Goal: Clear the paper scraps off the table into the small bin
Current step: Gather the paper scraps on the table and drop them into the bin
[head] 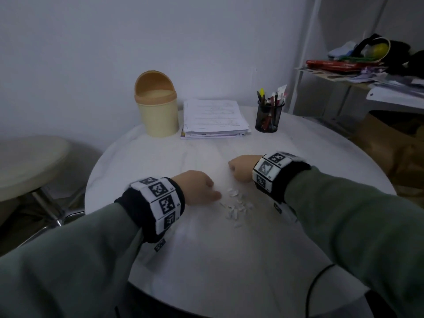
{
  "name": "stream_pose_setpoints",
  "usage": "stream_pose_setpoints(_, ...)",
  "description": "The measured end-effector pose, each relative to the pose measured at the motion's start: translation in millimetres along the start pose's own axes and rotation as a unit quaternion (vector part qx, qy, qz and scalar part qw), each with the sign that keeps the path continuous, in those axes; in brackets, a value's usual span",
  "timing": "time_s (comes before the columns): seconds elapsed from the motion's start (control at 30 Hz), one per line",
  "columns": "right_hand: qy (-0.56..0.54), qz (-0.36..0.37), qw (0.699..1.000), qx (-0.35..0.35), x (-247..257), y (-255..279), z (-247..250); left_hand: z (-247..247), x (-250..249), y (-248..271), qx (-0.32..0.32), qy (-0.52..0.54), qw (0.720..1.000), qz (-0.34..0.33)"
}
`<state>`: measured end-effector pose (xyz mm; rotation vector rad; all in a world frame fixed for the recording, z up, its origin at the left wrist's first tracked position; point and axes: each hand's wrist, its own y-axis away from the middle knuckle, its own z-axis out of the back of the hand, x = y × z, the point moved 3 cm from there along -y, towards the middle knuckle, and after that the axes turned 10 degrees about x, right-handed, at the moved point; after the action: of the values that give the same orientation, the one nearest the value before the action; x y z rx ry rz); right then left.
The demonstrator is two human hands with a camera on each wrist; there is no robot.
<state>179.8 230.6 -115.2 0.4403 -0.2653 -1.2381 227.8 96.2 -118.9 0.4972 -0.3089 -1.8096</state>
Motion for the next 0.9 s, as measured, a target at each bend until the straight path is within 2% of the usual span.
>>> stream_pose_setpoints(0.13,0.046,0.021,0.998,0.034,3,7,-4,0,2,4,0.008,-0.028,0.999,-0.018)
stream_pose_setpoints(0.33,0.022,0.066,0.994,0.082,6,50,-15,-2,0,16,0.021,-0.061,0.996,-0.064)
stream_pose_setpoints(0.4,-0.011,0.070,0.995,0.074,3,65,-18,0,0,20,0.011,-0.046,0.996,-0.073)
stream_pose_setpoints(0.5,-0.057,0.055,0.997,0.021,-6,77,-18,7,-1,24,-0.033,-0.007,0.997,-0.070)
stream_pose_setpoints(0.57,-0.082,0.036,0.996,-0.006,-12,79,-18,7,-2,23,-0.040,-0.007,0.998,-0.054)
stream_pose_setpoints(0.67,-0.058,-0.007,0.998,0.009,-13,78,-25,1,-5,18,-0.004,-0.029,0.999,-0.021)
stream_pose_setpoints(0.73,-0.013,-0.008,1.000,0.026,-5,76,-31,-4,-9,15,0.025,-0.032,0.999,-0.011)
stream_pose_setpoints(0.9,-0.021,0.027,0.999,0.031,19,73,-35,-10,-26,21,0.036,-0.048,0.996,-0.062)
